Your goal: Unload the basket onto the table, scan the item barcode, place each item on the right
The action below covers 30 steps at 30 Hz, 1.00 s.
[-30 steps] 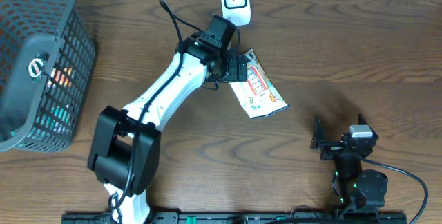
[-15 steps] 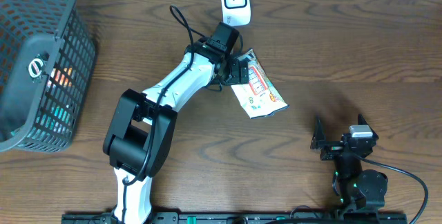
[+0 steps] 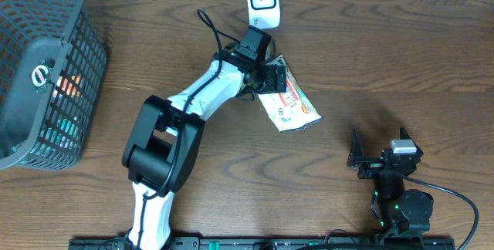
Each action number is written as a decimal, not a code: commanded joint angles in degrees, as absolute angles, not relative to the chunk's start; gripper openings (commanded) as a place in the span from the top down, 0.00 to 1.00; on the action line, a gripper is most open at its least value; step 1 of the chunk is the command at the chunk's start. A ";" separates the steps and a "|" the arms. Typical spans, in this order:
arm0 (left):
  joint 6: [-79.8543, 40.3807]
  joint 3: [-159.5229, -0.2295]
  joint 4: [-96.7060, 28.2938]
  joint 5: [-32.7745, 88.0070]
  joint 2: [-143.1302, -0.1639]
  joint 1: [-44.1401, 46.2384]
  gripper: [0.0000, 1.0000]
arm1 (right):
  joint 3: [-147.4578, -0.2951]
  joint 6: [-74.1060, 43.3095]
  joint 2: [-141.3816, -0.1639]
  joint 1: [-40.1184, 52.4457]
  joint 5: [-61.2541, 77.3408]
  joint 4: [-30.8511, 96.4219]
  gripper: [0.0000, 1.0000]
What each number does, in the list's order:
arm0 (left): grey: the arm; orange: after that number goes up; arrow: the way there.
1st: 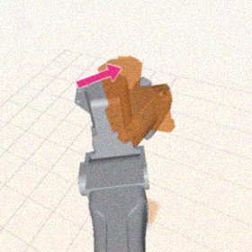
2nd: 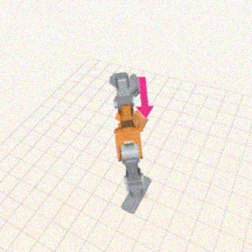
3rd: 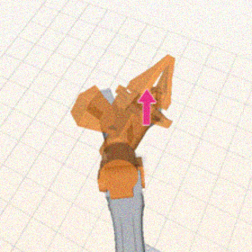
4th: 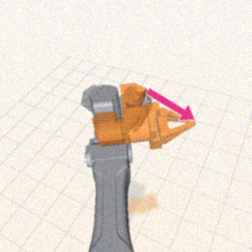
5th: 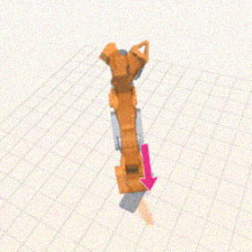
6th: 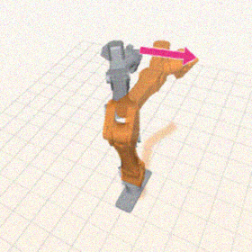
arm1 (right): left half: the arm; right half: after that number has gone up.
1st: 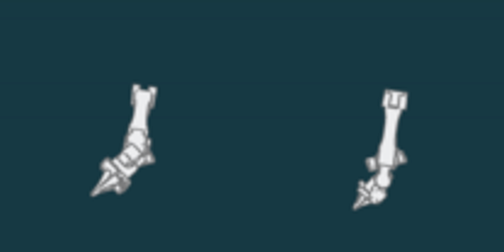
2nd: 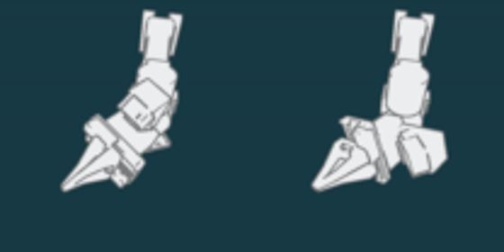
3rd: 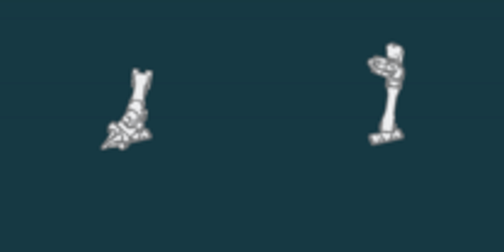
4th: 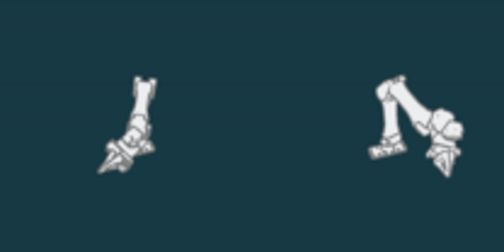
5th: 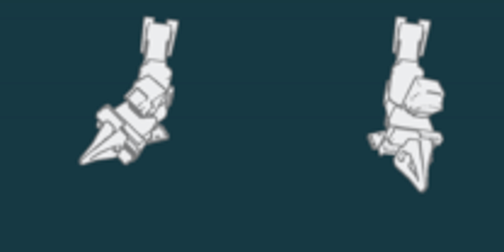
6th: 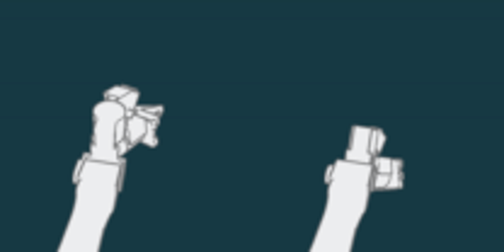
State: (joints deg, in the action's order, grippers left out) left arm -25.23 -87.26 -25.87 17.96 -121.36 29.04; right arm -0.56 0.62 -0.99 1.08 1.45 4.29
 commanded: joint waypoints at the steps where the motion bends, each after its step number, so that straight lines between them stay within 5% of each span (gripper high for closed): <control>1: -23.53 -87.11 -23.73 19.07 -121.95 30.17 0.02 | -0.36 0.49 -0.78 1.45 1.02 4.43 0.01; 12: -12.78 -88.09 -20.03 30.61 -121.67 30.55 0.02 | -0.36 0.49 -0.78 1.45 1.02 4.43 0.01; 30: -4.95 -88.09 -20.73 30.63 -109.25 26.68 0.02 | -0.36 0.49 -0.78 1.45 0.99 4.43 0.01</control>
